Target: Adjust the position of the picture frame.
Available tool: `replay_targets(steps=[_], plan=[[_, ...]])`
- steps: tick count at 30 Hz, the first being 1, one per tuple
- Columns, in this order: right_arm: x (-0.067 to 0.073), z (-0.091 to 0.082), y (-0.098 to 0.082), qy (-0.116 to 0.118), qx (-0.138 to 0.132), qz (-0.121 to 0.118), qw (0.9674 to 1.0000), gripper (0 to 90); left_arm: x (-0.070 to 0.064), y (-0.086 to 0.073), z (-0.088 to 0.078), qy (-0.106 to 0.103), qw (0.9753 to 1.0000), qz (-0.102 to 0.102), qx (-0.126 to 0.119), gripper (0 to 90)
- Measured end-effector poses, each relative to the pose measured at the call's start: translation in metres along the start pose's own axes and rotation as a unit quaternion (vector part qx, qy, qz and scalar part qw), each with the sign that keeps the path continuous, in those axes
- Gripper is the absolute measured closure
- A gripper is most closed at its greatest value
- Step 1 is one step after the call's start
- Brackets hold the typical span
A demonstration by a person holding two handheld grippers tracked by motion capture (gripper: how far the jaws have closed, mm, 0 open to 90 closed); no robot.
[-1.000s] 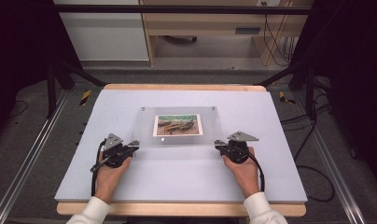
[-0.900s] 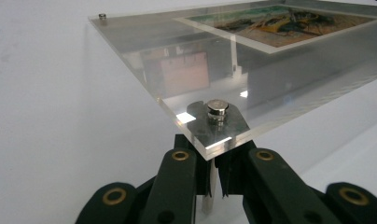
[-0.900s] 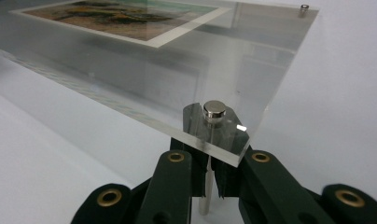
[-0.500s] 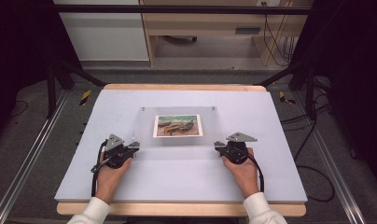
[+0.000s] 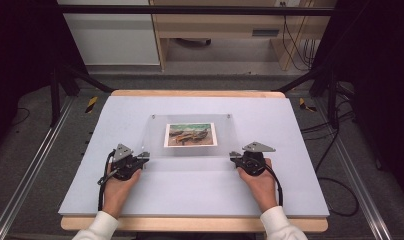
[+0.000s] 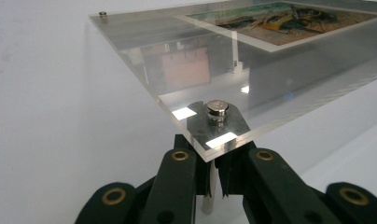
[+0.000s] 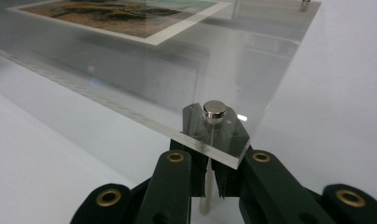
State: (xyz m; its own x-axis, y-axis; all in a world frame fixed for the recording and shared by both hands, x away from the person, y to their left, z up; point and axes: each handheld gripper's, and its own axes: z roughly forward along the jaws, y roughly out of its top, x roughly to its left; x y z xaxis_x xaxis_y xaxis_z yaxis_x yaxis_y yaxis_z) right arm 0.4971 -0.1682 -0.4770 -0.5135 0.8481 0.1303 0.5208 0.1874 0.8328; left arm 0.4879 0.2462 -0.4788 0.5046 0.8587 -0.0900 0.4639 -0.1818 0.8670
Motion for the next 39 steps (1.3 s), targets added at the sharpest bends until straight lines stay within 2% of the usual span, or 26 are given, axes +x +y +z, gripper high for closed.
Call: replay_targets(steps=[9,12,13,15,17,19,22,24,30,31,35,39], plan=[[0.0,0.0,0.0,0.004,0.001,0.004,1.0,82.2,0.0,0.0,0.0,-0.002,1.0,0.003,0.002,83.2],[0.0,0.0,0.0,0.006,0.001,0.005,1.0,78.6,0.0,0.001,0.0,-0.002,0.9999,0.009,0.004,77.7],[0.003,-0.001,0.0,0.007,0.003,-0.002,1.0,70.0,-0.001,0.001,-0.001,-0.012,0.9998,0.011,0.013,72.6],[0.005,-0.002,0.0,-0.001,0.008,-0.009,0.9999,59.0,-0.001,-0.001,-0.003,-0.007,0.9994,0.022,0.025,65.7],[0.007,-0.003,0.0,-0.005,0.016,-0.01,0.9998,46.7,-0.001,-0.002,-0.006,-0.012,0.9991,0.023,0.033,58.1],[0.007,-0.005,-0.001,-0.003,0.017,-0.009,0.9998,35.4,0.0,-0.002,-0.012,-0.01,0.9992,0.021,0.031,50.6],[0.008,-0.009,-0.002,0.0,0.024,-0.009,0.9997,24.2,0.001,0.0,-0.019,-0.021,0.9995,0.003,0.024,36.3],[0.007,-0.011,-0.002,0.003,0.028,-0.002,0.9996,18.5,0.002,0.0,-0.022,-0.024,0.9994,0.004,0.023,28.0],[0.002,-0.017,-0.002,0.006,0.025,0.007,0.9996,11.2,0.005,0.001,-0.025,-0.04,0.9989,-0.007,0.023,14.7],[0.001,-0.018,-0.002,0.01,0.025,0.007,0.9996,10.3,0.005,0.002,-0.026,-0.05,0.9985,-0.009,0.023,13.1],[0.0,-0.025,-0.002,0.018,0.018,0.006,0.9997,9.5,0.004,0.005,-0.028,-0.062,0.9978,-0.008,0.02,9.4],[0.0,-0.034,0.002,0.022,0.001,0.011,0.9997,10.1,0.003,0.014,-0.035,-0.066,0.9978,-0.008,0.002,8.7]])
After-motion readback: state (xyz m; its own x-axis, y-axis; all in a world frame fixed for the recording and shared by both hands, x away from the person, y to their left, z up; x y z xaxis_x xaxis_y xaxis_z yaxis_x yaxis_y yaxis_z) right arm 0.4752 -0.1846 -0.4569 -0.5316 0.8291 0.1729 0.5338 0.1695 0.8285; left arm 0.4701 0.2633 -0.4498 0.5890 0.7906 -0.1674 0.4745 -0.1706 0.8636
